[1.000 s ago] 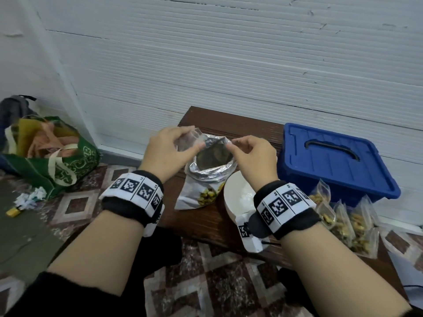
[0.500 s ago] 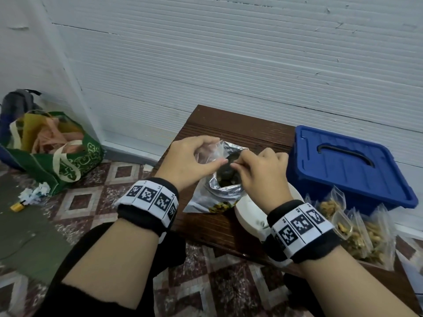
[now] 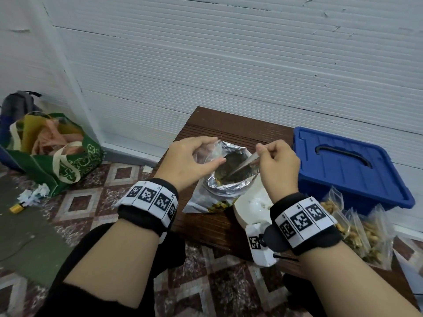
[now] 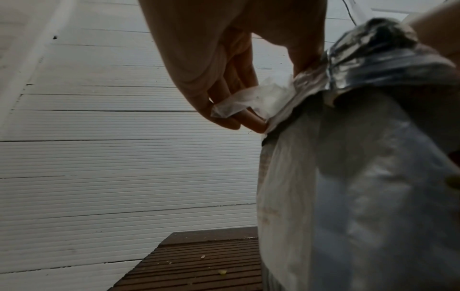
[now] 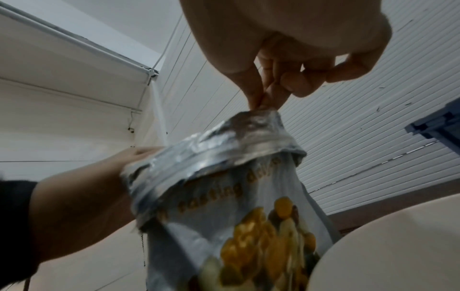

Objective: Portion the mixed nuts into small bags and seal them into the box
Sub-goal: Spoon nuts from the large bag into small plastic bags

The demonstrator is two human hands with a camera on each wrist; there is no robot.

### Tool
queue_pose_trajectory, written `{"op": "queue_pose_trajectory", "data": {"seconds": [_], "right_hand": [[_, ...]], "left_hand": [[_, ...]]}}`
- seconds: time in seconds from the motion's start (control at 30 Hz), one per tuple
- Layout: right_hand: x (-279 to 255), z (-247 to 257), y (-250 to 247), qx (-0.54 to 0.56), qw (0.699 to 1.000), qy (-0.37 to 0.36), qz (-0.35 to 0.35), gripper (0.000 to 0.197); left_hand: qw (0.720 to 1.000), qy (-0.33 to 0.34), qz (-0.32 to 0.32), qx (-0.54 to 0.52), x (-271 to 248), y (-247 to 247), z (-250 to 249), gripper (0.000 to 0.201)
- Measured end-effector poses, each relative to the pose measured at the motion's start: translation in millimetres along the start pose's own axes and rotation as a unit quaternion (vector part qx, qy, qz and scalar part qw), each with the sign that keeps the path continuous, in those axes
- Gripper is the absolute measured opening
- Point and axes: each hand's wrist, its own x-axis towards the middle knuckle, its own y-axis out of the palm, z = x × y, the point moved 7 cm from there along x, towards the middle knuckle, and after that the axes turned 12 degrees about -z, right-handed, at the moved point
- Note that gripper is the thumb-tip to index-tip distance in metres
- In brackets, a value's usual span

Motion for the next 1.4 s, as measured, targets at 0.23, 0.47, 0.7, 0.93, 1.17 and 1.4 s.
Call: {"op": "queue_pose_trajectory", "data": {"seconds": [0.23,0.47,0.7,0.93,1.17,1.4], "right_hand": [[23,-4,-21,-0.009,0.996,0.071,-0.049,0.025],[44,6,-40,0.009,0.993,0.080,-0.086,0.025],[62,19,-55,0.023,0.991,0.073,-0.111,0.030],[61,29,-45,0.016,0.994,0.064,-0.084,0.028],[58,33,-29,0.020,0.996,0.066,-0.055,0.021],[56,42,-23,0.075,0.996,0.037,-0.024,0.017]], "left_hand": [[1.000,0.021,-0.019,0.010,4,-10,-4,0.048],[1.000,0.024,0.001,0.005,7,-13,-3,0.050],[0.999,0.012,0.024,0.022,7,-8,3,0.051],[0.998,0.017,0.043,0.033,7,1,-3,0.053],[0.997,0.039,0.049,0.043,10,7,-9,0.057],[0.999,0.037,0.019,0.017,10,9,-17,0.049]]}}
